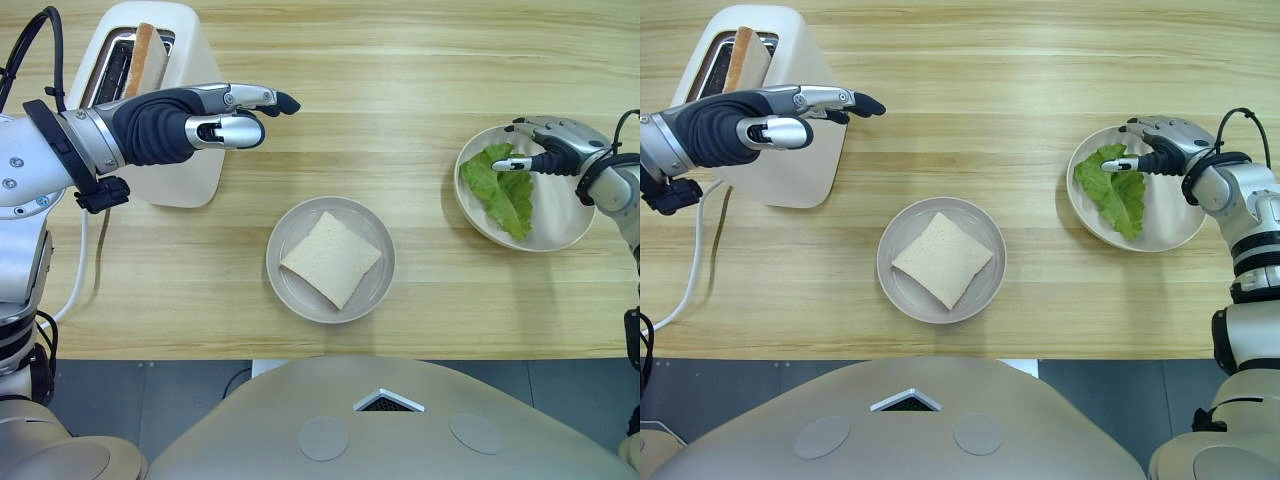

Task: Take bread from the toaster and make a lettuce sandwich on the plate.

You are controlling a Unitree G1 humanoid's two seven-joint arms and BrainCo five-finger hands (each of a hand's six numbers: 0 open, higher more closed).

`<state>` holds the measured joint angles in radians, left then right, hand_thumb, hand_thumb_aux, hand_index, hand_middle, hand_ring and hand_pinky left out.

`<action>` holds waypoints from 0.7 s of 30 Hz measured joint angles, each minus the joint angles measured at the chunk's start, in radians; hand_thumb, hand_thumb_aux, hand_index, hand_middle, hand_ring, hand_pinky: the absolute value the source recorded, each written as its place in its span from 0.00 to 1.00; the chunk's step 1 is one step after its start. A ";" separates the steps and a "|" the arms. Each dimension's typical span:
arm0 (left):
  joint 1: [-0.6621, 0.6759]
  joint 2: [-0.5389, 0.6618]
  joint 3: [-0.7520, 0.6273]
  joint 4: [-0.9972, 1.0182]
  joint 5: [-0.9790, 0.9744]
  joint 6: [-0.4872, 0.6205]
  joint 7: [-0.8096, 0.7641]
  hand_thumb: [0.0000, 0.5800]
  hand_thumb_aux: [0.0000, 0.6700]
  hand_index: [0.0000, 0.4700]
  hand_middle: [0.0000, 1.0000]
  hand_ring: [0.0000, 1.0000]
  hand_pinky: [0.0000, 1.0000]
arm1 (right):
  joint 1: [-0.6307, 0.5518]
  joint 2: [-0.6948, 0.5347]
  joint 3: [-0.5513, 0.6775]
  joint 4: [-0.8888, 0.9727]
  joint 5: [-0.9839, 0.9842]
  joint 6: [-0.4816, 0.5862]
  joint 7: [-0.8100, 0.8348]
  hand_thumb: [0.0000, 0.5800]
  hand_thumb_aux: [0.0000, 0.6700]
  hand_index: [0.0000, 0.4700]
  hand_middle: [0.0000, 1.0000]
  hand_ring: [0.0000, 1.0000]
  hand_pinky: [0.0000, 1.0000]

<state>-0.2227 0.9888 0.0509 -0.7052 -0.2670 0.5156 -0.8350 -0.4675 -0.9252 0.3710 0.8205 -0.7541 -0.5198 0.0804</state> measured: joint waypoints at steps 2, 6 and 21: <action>-0.003 0.002 0.000 0.004 0.000 -0.001 -0.007 0.00 0.00 0.00 0.00 0.00 0.00 | 0.006 -0.022 0.008 -0.035 -0.018 -0.026 0.001 0.00 0.00 0.00 0.00 0.00 0.00; -0.017 0.009 0.000 0.020 0.000 -0.002 -0.013 0.00 0.00 0.00 0.00 0.00 0.00 | -0.017 -0.129 0.009 -0.113 -0.085 -0.055 0.010 0.00 0.00 0.00 0.00 0.00 0.00; 0.043 0.008 0.032 -0.036 0.000 0.037 0.025 0.00 0.00 0.00 0.00 0.00 0.00 | -0.064 -0.158 0.135 -0.110 -0.294 -0.128 -0.097 0.00 0.00 0.00 0.00 0.00 0.00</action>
<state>-0.1800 0.9970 0.0832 -0.7407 -0.2666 0.5529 -0.8101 -0.5312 -1.0830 0.5055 0.7106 -1.0482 -0.6473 -0.0170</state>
